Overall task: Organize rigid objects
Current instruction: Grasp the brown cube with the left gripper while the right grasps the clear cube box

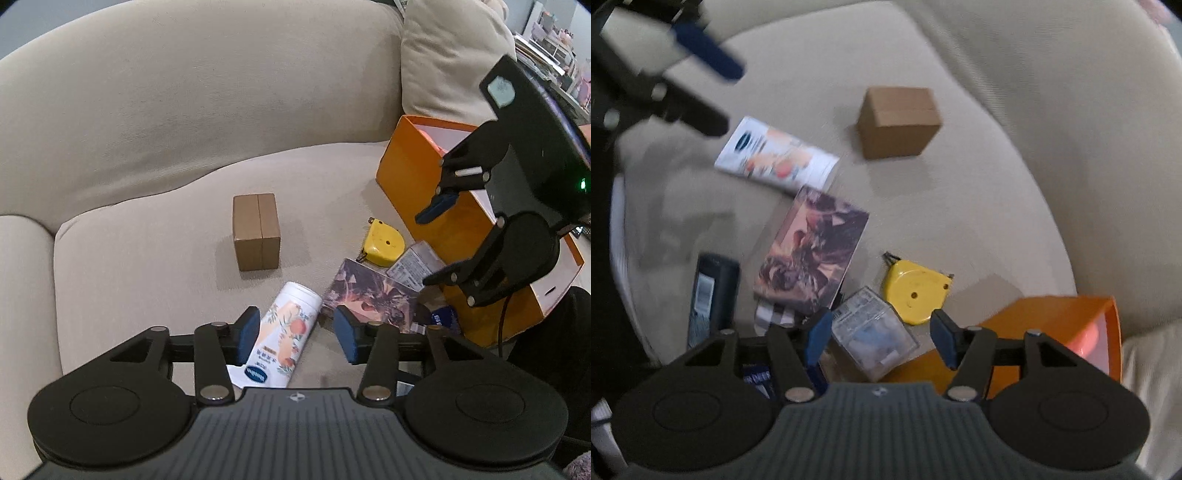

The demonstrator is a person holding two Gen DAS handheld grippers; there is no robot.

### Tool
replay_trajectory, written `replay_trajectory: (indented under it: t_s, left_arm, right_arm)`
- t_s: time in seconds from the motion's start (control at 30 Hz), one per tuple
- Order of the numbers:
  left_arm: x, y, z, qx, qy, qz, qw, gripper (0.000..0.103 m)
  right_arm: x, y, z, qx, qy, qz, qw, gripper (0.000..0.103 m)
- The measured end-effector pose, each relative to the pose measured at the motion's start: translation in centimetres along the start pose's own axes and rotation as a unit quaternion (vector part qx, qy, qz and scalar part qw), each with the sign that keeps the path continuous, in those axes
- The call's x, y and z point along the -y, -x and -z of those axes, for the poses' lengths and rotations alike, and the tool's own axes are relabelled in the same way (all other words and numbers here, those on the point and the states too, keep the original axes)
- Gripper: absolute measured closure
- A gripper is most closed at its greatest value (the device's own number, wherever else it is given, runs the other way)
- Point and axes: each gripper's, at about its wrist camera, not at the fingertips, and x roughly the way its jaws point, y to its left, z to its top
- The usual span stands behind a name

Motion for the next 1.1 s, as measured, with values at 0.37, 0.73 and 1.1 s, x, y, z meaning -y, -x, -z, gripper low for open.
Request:
replay_trajectory:
  t_s: [0.37, 0.73, 1.1]
  left_arm:
    - [-0.8, -3.5, -2.4, -0.003, -0.005, -0.006, 1.0000, 0.021]
    - [-1.4, -9.5, -6.6, -0.040, 0.006, -0.065, 0.9971, 0.018]
    - [-1.0, -11.7, -6.8, -0.060, 0.006, -0.088, 0.9943, 0.052]
  right_arm:
    - [-0.2, -3.5, 0.3, -0.037, 0.079, -0.035, 0.996, 0.043]
    - [1.9, -1.8, 0.5, 0.001, 0.017, -0.048, 0.999, 0.049]
    - [3.5, 2.0, 1.2, 0.103, -0.182, 0.010, 0.978, 0.050]
